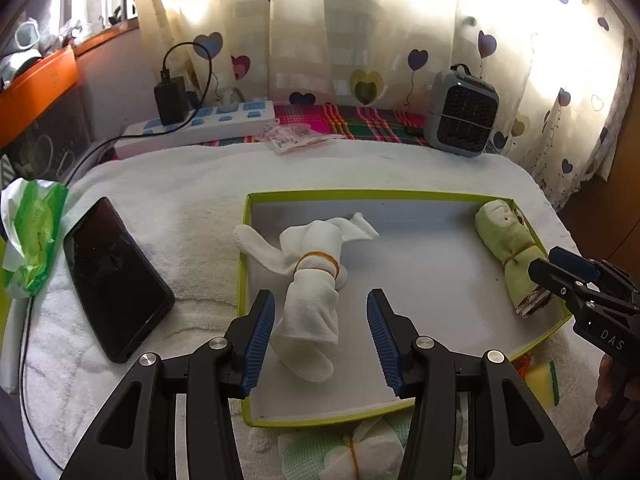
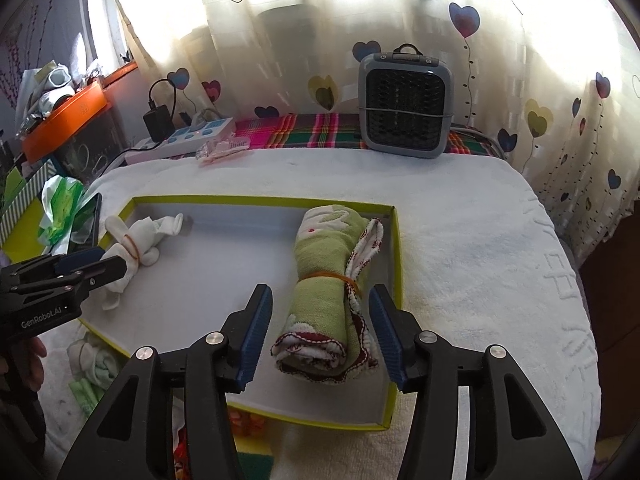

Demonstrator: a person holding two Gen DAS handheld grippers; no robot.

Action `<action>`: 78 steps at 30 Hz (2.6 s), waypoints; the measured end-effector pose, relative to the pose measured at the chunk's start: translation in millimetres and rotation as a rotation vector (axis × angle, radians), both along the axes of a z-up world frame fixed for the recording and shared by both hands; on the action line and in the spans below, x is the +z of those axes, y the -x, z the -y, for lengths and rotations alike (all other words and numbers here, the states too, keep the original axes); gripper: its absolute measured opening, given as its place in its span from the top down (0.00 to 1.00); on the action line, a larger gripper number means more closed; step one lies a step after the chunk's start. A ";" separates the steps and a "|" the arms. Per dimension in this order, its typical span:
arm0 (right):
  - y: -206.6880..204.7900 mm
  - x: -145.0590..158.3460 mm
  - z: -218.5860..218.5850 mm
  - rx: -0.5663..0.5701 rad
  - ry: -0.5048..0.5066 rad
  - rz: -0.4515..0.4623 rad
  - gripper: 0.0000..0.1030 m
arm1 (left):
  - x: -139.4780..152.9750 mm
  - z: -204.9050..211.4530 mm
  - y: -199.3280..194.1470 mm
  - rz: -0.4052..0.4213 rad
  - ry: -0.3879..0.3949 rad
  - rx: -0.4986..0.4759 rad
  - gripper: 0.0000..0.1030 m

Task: Organize soft objects
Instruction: 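Open both tools and withdraw them from the green box, then grasp the yellow sponge with the right tool and lift it, then grasp the white-and-green mesh bundle with the left tool while the right tool holds the sponge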

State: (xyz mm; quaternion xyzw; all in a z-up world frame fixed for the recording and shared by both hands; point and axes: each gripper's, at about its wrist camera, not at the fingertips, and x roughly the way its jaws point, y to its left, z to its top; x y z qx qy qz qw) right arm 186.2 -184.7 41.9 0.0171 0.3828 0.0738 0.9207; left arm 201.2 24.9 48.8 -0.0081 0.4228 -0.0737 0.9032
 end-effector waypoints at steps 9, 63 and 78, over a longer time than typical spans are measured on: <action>27.4 6.3 3.7 -0.005 -0.027 0.018 0.50 | 9.9 -9.1 29.4 0.025 0.016 0.016 0.55; 146.2 -25.9 -24.3 0.189 -0.120 -0.009 0.74 | -31.7 -4.4 139.8 -0.099 0.151 -0.078 0.54; 151.3 -19.9 13.4 0.083 -0.146 0.013 0.74 | -5.6 -10.3 106.6 -0.010 0.049 -0.051 0.54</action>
